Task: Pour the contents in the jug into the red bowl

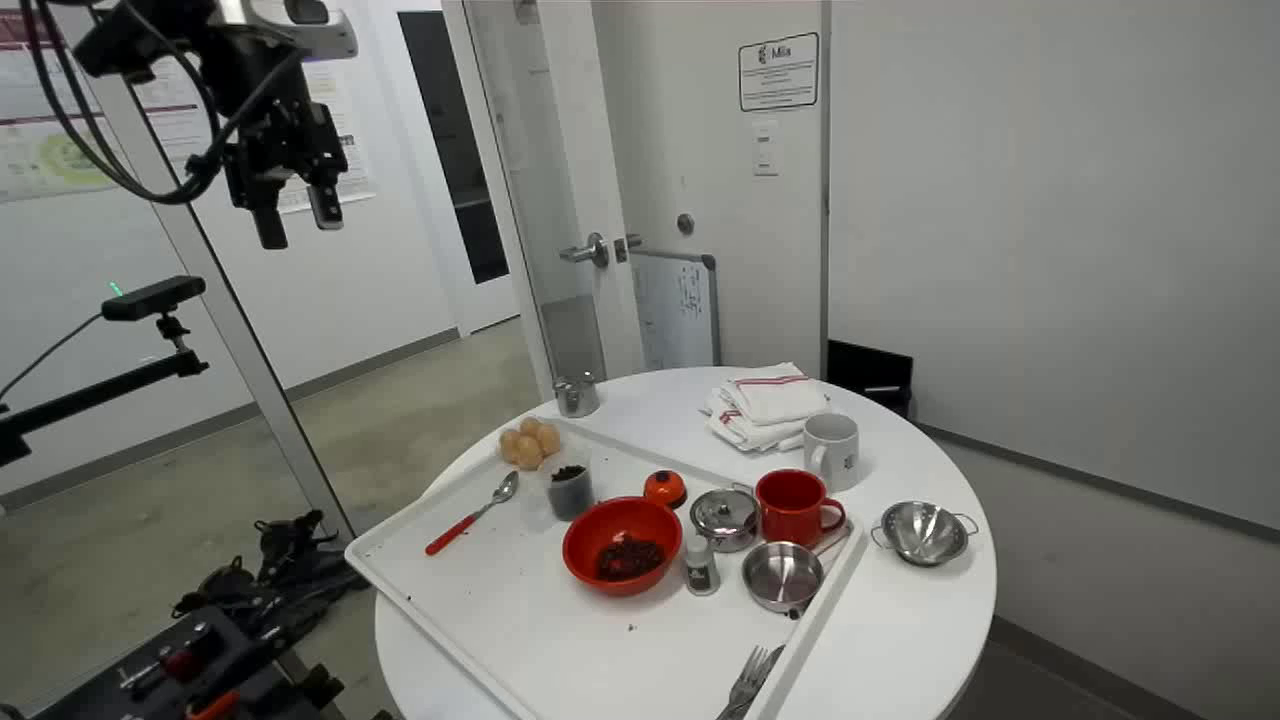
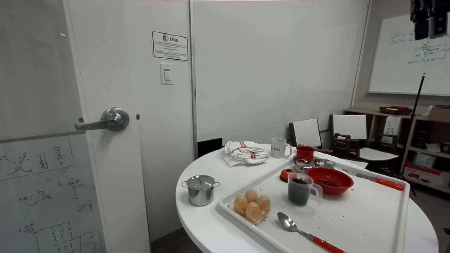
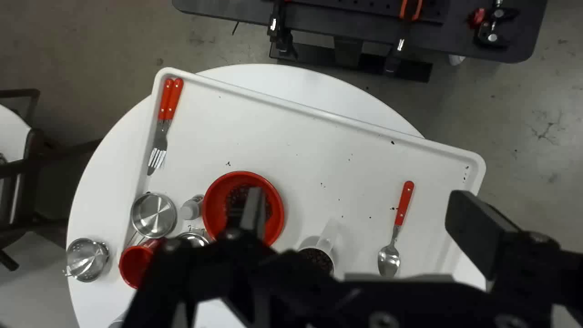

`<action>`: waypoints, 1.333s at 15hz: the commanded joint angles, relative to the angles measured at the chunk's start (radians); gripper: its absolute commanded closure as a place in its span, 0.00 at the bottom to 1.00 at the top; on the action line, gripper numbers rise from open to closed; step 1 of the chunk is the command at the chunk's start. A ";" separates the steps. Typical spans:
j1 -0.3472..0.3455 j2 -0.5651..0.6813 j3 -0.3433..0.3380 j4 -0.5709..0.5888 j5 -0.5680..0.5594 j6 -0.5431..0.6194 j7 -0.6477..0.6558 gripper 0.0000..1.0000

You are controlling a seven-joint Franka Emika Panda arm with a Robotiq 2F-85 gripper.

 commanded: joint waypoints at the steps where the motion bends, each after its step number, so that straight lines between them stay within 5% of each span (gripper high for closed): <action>1: 0.020 0.002 -0.016 0.003 -0.005 -0.003 0.006 0.00; 4: 0.020 0.002 -0.016 0.003 -0.005 -0.003 0.006 0.00; 6: 0.005 0.031 -0.001 -0.003 -0.004 0.033 0.117 0.00; 15: -0.023 0.151 0.038 -0.182 -0.022 0.540 0.653 0.00; 20: -0.008 0.179 0.021 -0.193 -0.020 0.547 0.645 0.00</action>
